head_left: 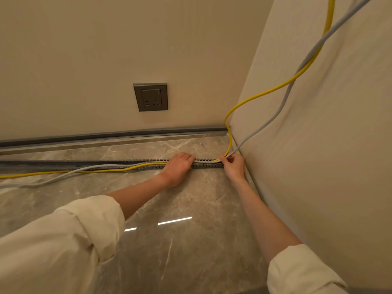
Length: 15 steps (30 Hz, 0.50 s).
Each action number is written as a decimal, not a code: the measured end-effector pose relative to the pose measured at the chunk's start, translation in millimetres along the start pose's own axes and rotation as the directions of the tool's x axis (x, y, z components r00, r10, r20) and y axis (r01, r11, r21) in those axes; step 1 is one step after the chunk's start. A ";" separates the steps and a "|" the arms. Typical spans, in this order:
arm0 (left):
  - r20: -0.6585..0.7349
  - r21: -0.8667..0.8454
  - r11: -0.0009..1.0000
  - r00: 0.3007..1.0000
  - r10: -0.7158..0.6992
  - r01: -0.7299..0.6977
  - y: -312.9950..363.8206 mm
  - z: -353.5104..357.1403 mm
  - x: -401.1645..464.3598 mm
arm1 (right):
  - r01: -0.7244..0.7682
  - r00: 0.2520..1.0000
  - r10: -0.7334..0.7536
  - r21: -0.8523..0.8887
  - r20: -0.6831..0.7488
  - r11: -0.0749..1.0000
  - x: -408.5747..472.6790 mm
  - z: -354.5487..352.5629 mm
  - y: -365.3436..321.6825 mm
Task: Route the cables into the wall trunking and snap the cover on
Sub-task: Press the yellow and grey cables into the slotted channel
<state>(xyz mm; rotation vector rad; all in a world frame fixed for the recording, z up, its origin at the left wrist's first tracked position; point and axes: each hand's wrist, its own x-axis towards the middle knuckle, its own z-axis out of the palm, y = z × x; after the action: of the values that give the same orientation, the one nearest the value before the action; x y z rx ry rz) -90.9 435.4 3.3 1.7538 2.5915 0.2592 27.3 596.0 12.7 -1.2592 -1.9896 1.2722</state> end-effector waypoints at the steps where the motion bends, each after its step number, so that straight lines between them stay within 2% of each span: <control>1: -0.013 -0.032 0.999 1.000 -0.014 0.013 0.9 -0.7 0.3 | -0.007 1.000 0.007 0.021 -0.013 1.000 0.9 -1.4 1.8; 5: -0.043 -0.104 0.994 0.998 -0.038 0.034 -3.2 -10.1 0.3 | -0.074 0.997 0.075 0.159 -0.002 0.985 3.3 -4.2 5.5; 10: -0.113 -0.180 0.983 0.992 -0.050 0.029 -7.5 -22.6 -2.4 | -0.081 0.994 0.058 0.259 0.097 0.963 4.7 -4.7 -3.8; 15: -0.122 -0.207 0.978 0.992 -0.039 0.013 -10.4 -32.6 -2.0 | -0.092 0.986 0.031 0.372 0.167 0.923 5.6 -8.7 -13.0</control>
<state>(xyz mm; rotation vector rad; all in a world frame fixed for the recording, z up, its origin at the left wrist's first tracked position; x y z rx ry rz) -102.8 425.3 33.9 1.6826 2.5566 0.6329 25.4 602.9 27.7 -1.0640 -1.6996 1.7367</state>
